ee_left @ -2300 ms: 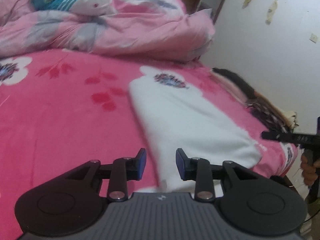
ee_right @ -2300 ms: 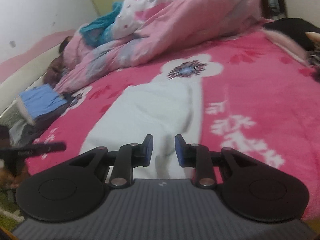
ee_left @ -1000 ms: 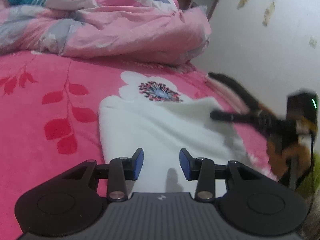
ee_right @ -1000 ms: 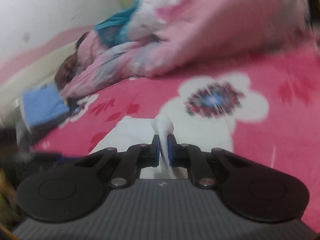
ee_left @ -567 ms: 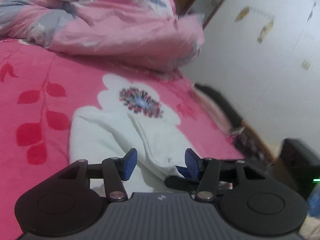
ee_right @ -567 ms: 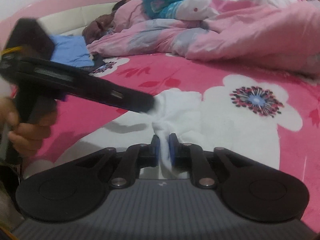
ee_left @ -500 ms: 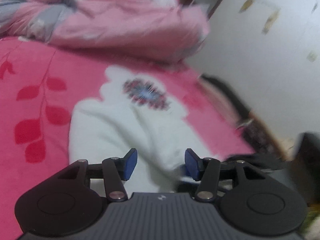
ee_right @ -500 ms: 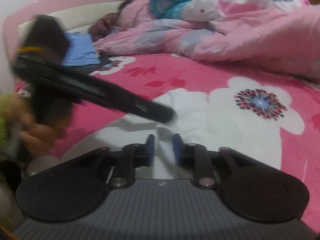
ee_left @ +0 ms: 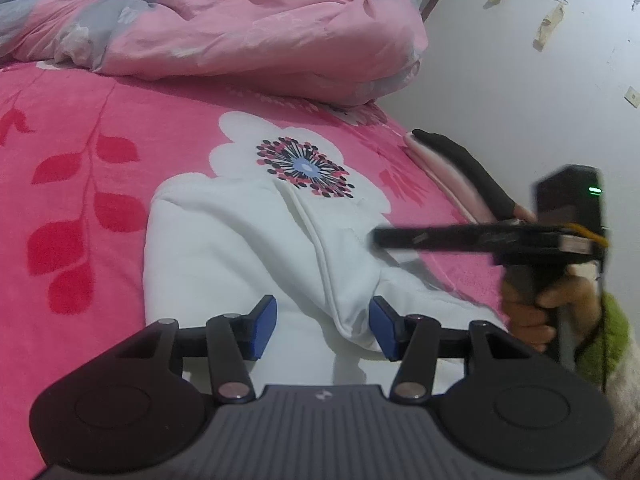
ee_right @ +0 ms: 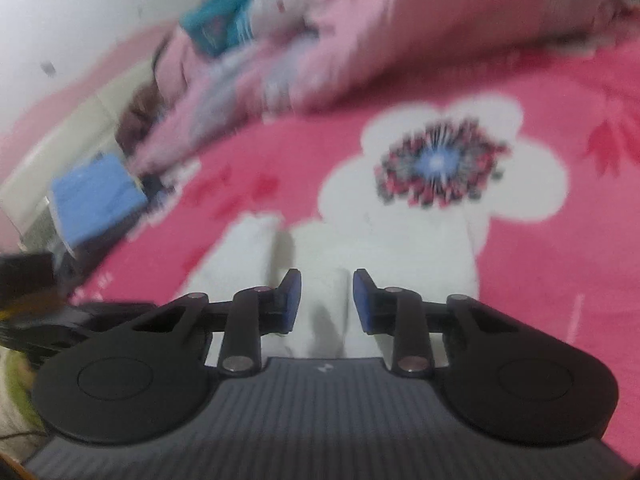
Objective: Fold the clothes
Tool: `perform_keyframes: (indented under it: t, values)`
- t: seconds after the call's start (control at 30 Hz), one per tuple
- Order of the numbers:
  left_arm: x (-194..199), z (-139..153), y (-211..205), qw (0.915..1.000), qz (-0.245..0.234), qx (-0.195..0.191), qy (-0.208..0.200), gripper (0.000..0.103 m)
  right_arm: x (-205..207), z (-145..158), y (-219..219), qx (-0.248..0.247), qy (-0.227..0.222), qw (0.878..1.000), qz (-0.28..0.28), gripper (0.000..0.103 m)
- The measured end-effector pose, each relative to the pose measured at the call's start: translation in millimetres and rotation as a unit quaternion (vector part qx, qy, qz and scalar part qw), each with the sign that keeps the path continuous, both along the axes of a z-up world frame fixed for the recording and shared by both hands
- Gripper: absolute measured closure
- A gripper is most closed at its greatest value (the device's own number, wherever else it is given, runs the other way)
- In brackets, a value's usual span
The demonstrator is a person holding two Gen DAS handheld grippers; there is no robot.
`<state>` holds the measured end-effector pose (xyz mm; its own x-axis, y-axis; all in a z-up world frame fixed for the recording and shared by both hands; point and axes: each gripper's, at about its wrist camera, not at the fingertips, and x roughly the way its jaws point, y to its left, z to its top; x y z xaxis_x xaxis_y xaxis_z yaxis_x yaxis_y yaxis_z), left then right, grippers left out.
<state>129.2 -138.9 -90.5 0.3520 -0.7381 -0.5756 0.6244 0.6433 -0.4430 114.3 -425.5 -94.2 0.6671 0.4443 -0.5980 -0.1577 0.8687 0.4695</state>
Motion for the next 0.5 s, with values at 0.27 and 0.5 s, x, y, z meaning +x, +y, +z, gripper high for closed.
perform_keyframes:
  t: [0.27, 0.5]
  values:
    - [-0.8, -0.6, 2.1, 0.9999, -0.006, -0.007, -0.008, 0.051, -2.8, -5.1, 15.1, -0.004, -0.016, 1.0, 0.0, 0.097]
    - [15.4, 16.7, -17.6, 0.9999, -0.01, 0.01, 0.0, 0.052, -1.8, 19.7, -10.5, -0.018, -0.08, 0.993, -0.082, 0.098]
